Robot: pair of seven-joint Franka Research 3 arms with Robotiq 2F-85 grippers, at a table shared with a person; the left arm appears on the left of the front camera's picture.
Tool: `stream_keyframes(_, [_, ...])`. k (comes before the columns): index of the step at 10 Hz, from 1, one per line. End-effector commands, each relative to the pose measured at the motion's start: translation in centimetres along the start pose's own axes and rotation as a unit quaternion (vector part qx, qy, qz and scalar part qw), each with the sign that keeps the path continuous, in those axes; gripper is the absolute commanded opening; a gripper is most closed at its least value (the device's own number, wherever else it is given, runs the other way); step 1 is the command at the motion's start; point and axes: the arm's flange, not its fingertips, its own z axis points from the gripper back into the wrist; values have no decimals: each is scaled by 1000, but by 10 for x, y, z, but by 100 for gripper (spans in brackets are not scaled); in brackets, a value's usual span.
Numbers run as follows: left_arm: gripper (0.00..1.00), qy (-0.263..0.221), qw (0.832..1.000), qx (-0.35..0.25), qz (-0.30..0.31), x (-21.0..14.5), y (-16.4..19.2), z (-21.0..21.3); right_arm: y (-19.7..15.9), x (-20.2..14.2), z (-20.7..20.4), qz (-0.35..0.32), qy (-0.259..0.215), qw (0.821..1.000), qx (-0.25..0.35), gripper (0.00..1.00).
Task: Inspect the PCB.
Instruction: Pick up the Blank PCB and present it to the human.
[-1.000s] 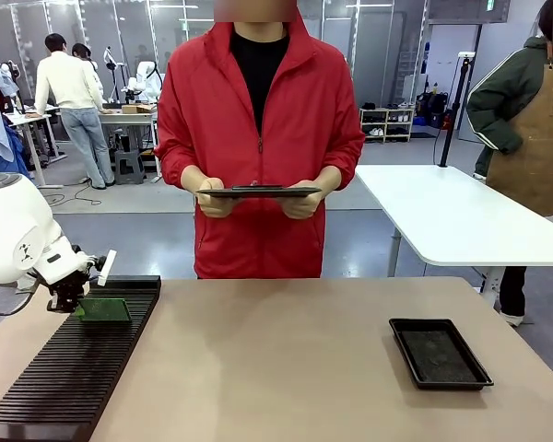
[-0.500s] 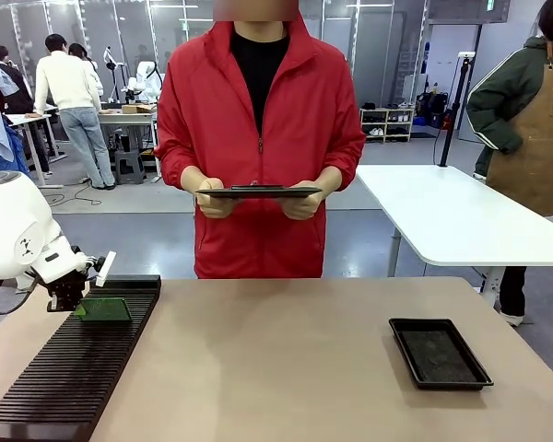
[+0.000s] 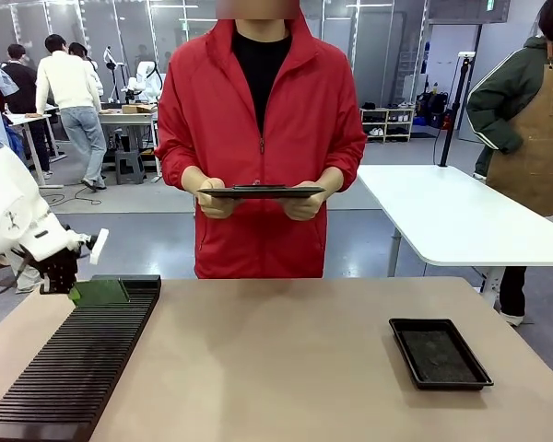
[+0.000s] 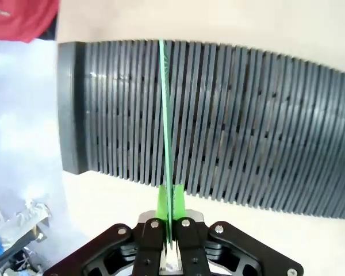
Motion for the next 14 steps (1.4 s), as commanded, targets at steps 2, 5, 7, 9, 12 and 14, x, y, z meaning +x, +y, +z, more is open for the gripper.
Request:
stream_keyframes(2, [0, -85, 991, -41, 99, -14, -20, 31, 1, 0, 1, 1, -2, 1000, 4, 100])
stream_keyframes(5, [0, -176, 949, -134, 225, -19, -40, 6, 1, 0, 1, 1, -2, 1000, 4, 100])
stream_keyframes(7, [0, -251, 913, -180, 267, -33, -46, -16, 1, 0, 1, 1, -2, 1000, 4, 100])
stream_keyframes(9, [0, -249, 919, -160, 261, -35, -54, -17, 1, 0, 1, 1, -2, 1000, 4, 100])
stream_keyframes(12, [0, -235, 917, -179, 268, -30, -55, -19, 1, 0, 1, 1, -2, 1000, 4, 100])
stream_keyframes(14, [3, -240, 915, -179, 271, -30, -55, -22, 1, 0, 1, 1, -2, 1000, 4, 100])
